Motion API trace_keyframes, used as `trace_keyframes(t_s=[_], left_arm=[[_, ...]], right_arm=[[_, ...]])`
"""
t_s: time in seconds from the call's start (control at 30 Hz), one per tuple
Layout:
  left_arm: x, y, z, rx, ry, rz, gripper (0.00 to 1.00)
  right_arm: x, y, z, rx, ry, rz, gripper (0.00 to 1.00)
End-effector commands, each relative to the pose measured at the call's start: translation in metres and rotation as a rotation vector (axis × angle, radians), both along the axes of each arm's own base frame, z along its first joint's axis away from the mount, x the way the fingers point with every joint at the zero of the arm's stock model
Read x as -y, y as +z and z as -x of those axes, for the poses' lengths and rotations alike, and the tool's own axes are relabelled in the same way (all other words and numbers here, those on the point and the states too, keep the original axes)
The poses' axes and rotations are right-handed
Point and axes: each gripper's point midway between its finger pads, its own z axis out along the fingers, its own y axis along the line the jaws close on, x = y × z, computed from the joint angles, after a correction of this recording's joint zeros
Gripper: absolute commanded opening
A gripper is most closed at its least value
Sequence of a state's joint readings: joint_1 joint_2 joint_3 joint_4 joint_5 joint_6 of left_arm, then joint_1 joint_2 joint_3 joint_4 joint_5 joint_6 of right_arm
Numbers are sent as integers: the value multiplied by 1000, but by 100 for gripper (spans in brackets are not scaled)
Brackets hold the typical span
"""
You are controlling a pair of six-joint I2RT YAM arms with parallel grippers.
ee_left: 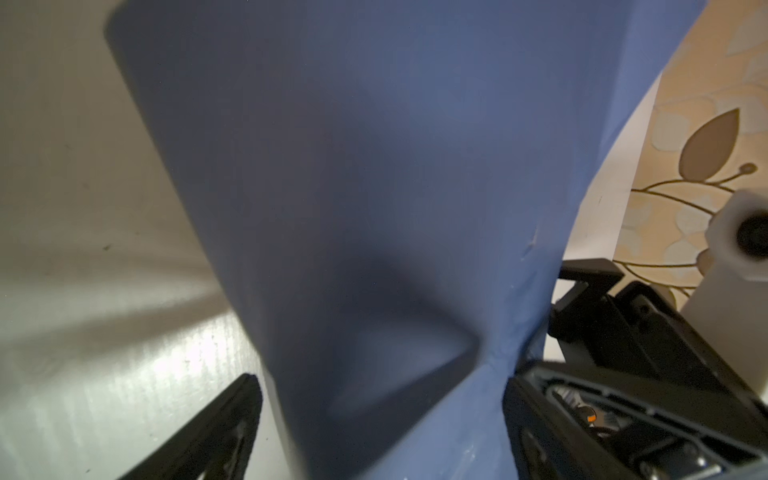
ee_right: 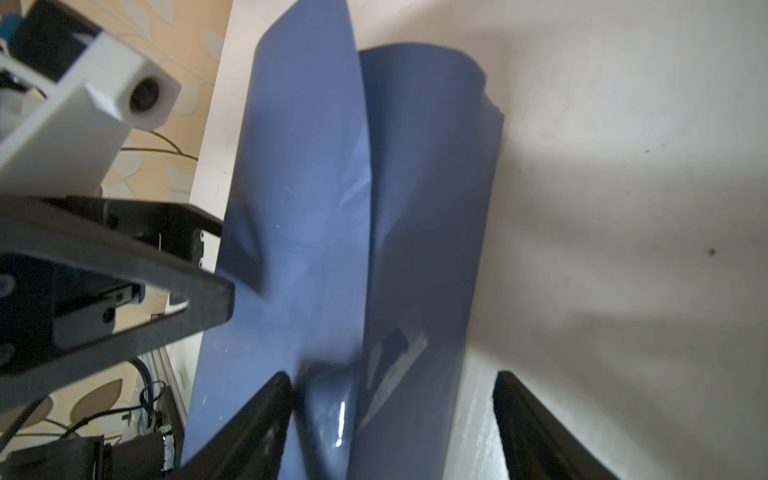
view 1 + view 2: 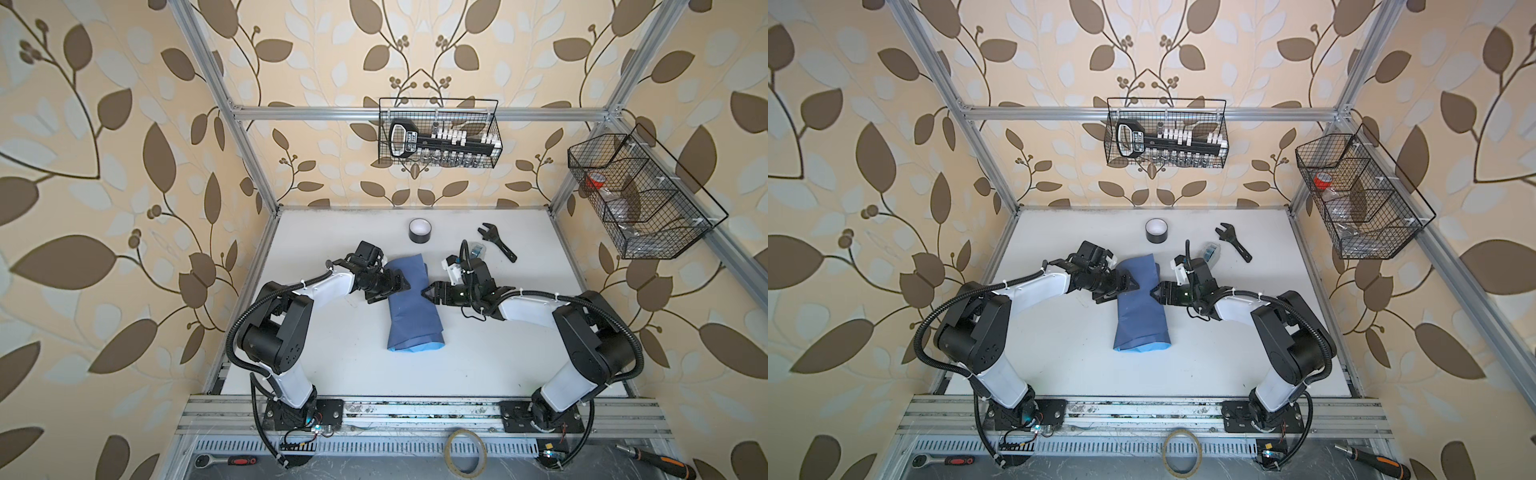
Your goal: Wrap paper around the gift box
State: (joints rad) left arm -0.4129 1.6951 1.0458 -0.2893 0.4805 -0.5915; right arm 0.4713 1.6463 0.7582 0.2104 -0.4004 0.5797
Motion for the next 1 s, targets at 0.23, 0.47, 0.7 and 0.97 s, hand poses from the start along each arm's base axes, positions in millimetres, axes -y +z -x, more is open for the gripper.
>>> trace_keyframes(t_s=[0.23, 0.47, 0.7, 0.97], left_arm=[[-9, 19, 9, 61, 3, 3, 90], [17, 17, 13, 20, -77, 72, 80], [39, 17, 13, 1, -133, 96, 79], [13, 27, 12, 87, -73, -27, 90]], right_arm=[[7, 14, 32, 41, 28, 28, 81], [-2, 6, 43, 26, 47, 21, 75], [5, 6, 53, 29, 33, 19, 72], [41, 8, 63, 95, -21, 167, 86]])
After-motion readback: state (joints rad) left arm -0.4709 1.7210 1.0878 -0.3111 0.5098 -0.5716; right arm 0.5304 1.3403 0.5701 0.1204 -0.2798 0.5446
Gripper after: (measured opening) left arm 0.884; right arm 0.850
